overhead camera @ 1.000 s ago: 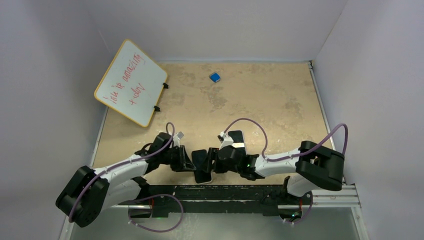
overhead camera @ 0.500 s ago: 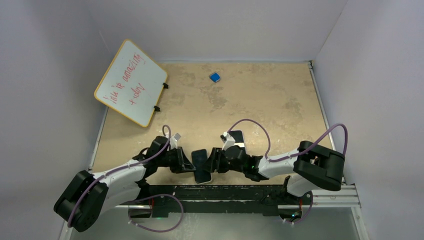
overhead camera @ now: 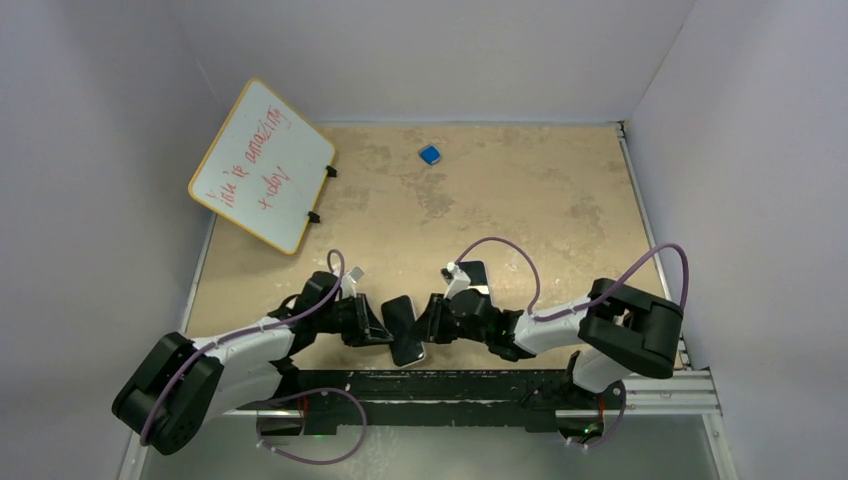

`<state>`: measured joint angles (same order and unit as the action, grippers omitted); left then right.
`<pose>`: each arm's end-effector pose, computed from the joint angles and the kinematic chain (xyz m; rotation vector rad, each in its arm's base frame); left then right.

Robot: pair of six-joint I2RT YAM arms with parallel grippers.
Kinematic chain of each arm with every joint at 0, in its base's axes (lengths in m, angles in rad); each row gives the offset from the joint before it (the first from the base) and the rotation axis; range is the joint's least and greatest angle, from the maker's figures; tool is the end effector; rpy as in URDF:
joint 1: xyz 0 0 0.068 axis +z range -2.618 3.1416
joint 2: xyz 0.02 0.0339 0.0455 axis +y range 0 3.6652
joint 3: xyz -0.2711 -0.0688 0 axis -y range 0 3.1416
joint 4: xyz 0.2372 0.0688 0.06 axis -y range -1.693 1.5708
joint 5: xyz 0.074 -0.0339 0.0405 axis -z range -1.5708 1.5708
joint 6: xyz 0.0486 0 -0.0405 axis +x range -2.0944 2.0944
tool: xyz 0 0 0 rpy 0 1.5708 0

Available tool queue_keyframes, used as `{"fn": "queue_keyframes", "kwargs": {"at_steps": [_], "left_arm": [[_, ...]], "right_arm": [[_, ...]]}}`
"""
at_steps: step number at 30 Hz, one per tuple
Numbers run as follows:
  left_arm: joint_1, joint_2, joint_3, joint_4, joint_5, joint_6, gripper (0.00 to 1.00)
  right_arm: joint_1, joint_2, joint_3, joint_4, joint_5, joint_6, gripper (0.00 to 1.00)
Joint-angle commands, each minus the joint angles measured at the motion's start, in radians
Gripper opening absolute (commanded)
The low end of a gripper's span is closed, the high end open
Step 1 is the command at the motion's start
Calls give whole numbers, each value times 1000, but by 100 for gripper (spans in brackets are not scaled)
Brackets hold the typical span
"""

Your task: Put the phone into the phone case

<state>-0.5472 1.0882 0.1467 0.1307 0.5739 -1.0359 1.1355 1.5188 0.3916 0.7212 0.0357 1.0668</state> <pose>0.1241 -0.1065 0.1140 -0.3433 2.6880 -1.3228 0.1173 0.2482 0.1473 -0.0510 2.2589 1.3086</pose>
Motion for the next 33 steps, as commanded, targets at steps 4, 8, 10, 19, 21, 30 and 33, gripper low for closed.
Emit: {"fn": "queue_keyframes", "kwargs": {"at_steps": [4,8,10,19,21,30,33], "left_arm": [[-3,-79,-8,73,101,-16,15],[42,-173,160,-191,81,114,46],[49,-204,273,-308,51,184,56],[58,-328,435,-408,-5,222,78],[59,-363,449,-418,-25,207,80],[60,-473,462,-313,6,115,82],[59,-496,433,-242,39,74,81]], "right_arm": [[4,-24,55,145,-40,18,0],[-18,-92,58,117,-38,0,0],[-28,-147,81,39,-14,-16,0],[-40,-469,108,-152,129,-46,0],[-41,-524,105,-149,133,-39,0],[-40,-688,53,-48,136,-36,0],[-41,-703,34,53,87,-29,0]]}}
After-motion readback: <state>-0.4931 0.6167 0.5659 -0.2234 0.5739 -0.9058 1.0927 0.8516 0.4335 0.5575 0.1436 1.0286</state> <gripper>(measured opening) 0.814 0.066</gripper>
